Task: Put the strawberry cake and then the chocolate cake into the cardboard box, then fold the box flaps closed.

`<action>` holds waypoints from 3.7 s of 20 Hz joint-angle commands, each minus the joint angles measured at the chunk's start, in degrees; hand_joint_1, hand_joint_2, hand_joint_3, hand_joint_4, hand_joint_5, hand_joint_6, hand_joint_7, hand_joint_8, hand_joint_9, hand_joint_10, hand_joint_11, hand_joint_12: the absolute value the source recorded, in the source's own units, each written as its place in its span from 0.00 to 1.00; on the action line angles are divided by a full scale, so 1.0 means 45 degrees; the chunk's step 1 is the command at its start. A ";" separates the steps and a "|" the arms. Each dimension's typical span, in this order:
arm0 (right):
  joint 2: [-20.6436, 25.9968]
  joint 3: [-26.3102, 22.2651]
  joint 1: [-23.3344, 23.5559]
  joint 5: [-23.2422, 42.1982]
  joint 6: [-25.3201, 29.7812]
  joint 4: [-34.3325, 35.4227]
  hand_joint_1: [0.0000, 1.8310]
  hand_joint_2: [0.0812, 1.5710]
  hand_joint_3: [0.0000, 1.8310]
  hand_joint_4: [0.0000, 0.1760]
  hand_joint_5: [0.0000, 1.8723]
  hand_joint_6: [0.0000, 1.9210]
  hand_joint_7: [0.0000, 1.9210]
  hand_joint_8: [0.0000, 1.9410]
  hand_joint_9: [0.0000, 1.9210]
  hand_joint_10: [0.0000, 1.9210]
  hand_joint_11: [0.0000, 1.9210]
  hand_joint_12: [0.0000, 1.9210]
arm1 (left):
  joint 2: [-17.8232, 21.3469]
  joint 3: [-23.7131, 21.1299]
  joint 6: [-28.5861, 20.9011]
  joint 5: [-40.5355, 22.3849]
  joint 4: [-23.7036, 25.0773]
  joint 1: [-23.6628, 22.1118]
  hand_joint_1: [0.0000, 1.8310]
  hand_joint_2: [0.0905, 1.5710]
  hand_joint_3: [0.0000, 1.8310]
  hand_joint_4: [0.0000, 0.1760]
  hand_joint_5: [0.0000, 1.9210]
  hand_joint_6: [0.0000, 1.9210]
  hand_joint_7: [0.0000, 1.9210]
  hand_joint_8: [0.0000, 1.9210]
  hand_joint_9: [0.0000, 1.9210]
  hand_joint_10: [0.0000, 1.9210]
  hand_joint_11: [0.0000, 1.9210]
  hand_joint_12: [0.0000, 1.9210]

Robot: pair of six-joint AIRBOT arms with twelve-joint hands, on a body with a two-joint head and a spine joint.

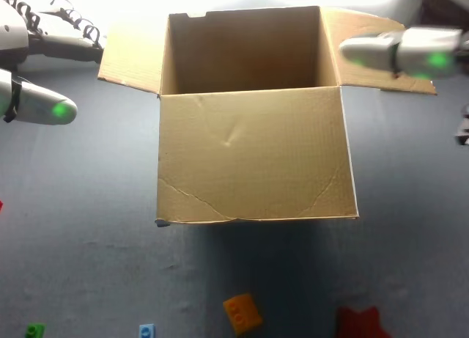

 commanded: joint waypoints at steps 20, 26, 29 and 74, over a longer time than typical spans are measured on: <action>0.1767 -0.0846 -0.4478 0.0251 -0.6142 0.5809 0.00 0.78 0.00 0.00 0.02 0.01 0.06 0.00 0.04 0.06 0.00 0.24 | -0.0699 -0.0067 -0.0416 -0.0261 0.1594 -0.2634 0.00 0.80 0.01 0.00 0.12 0.00 0.12 0.00 0.12 0.00 0.00 0.42; 0.1185 -0.0846 -0.4673 -0.0118 -0.6326 0.5806 0.00 0.78 0.00 0.00 0.00 0.00 0.03 0.00 0.00 0.02 0.00 0.00 | -0.1495 0.0108 -0.0417 -0.0260 0.2277 -0.2693 0.00 0.79 0.00 0.00 0.12 0.00 0.13 0.00 0.12 0.00 0.00 0.41; 0.0652 -0.0701 -0.4527 -0.0285 -0.6240 0.5786 0.00 0.78 0.00 0.00 0.01 0.00 0.04 0.01 0.03 0.03 0.02 0.01 | -0.1863 0.0307 -0.0417 -0.0260 0.2586 -0.2679 0.00 0.80 0.00 0.00 0.11 0.00 0.13 0.00 0.12 0.00 0.00 0.40; -0.0532 -0.1813 -0.0012 -0.0703 -0.6074 0.5776 0.00 0.80 0.00 0.00 0.03 0.01 0.06 0.00 0.04 0.01 0.00 0.00 | 0.0876 -0.1830 -0.0744 -0.0666 0.4216 -0.0391 0.00 0.79 0.00 0.00 0.12 0.00 0.12 0.00 0.13 0.00 0.00 0.41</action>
